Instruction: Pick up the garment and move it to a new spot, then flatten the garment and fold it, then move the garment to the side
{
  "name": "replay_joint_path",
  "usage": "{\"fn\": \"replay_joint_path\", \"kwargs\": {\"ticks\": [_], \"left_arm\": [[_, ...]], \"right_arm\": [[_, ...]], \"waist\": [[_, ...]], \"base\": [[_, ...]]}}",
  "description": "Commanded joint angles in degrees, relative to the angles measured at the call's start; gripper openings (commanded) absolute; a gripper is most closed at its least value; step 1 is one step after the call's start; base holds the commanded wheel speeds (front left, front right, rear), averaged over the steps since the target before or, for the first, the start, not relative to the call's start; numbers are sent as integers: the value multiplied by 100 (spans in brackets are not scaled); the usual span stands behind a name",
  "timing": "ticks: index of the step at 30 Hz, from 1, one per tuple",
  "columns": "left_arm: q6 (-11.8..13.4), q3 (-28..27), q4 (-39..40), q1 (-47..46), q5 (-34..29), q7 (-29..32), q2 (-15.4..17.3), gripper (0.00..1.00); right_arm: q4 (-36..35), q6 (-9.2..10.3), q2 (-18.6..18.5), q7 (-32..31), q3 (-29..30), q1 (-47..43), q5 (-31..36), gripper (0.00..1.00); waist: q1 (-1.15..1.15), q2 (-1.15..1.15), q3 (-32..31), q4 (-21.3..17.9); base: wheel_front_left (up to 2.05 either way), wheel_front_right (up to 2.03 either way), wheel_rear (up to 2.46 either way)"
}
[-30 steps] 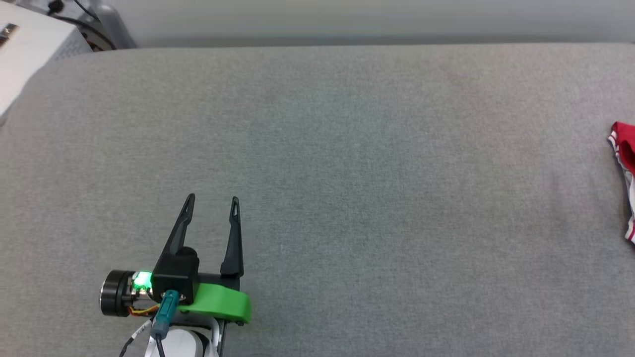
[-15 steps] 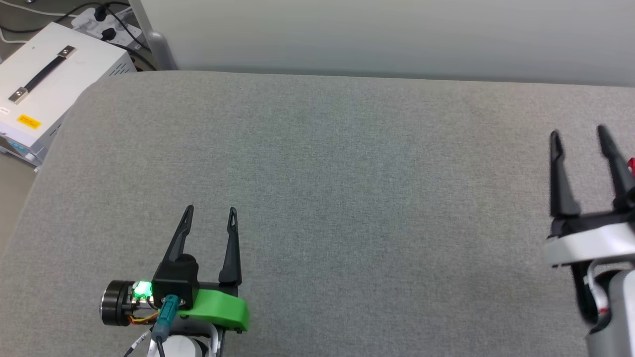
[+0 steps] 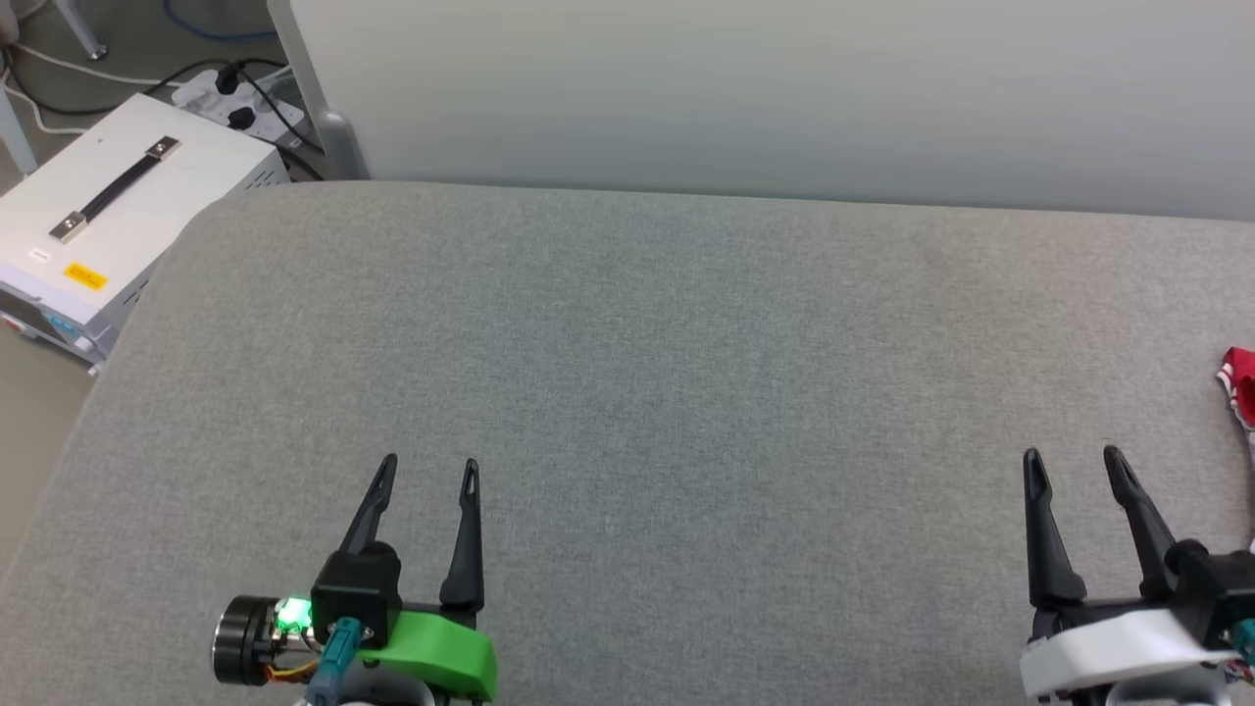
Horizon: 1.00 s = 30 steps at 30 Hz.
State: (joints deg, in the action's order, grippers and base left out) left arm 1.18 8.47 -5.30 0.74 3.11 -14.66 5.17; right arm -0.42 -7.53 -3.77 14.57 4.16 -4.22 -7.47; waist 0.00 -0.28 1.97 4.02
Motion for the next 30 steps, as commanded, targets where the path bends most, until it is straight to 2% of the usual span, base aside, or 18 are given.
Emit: {"fn": "replay_joint_path", "kwargs": {"ticks": [1,10,22,23,30], "left_arm": [[-37,-22,-27,107,65,-34,-27,100],[-120,-25,-98,270,96,-34,-57,100],[-163,-78,-170,296,83,-34,-79,100],[-143,-66,-160,215,49,4,-38,0],[-142,-80,-142,206,40,46,-24,0]], "right_arm": [[-57,4,26,42,5,-131,-14,100],[-139,4,76,42,-89,-511,38,100],[-141,4,88,42,-47,-578,-41,100],[-123,0,80,5,-49,-509,-17,0],[-118,0,80,-37,-59,-485,2,0]], "waist": [[0,28,-85,-29],[0,28,-214,-82],[0,28,-218,-88],[0,0,-218,-89],[0,1,-218,-98]], "base": [[0,0,0],[0,0,0],[0,0,0],[0,0,0],[0,0,0]]}}
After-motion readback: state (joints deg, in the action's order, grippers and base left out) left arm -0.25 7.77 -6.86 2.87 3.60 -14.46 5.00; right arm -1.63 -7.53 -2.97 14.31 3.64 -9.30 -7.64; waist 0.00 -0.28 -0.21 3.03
